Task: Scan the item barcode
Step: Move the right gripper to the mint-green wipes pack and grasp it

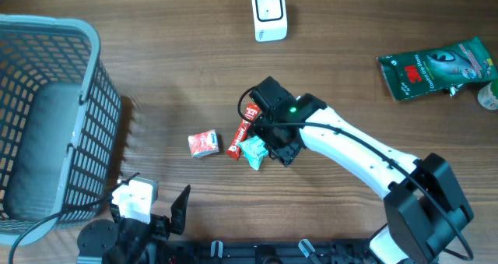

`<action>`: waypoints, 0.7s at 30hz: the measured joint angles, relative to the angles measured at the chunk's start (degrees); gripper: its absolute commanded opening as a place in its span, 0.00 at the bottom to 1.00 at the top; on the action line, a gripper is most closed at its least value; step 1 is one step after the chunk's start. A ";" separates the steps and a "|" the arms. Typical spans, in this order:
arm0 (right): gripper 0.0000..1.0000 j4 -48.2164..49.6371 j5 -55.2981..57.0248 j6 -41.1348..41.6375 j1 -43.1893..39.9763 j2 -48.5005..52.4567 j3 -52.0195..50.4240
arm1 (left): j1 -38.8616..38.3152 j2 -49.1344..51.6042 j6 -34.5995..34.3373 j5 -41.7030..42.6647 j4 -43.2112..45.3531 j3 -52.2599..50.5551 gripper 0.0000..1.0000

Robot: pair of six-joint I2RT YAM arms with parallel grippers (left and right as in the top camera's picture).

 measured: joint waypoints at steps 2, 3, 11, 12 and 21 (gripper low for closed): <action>0.73 2.19 0.00 1.07 0.00 0.00 -1.38 | 0.00 0.00 0.00 0.00 0.00 0.00 1.00; 0.73 4.02 -0.02 1.33 0.00 0.04 -3.08 | 0.00 0.00 0.00 0.00 0.00 0.00 1.00; 0.51 6.60 0.04 5.16 0.00 0.07 -6.47 | 0.00 0.00 0.00 0.00 0.00 0.00 1.00; 0.51 6.69 0.04 5.81 0.00 0.04 -7.02 | 0.00 0.00 0.00 0.00 0.00 0.00 1.00; 0.48 16.63 1.46 7.72 0.00 0.48 -11.10 | 0.00 0.00 0.00 0.00 0.00 0.00 1.00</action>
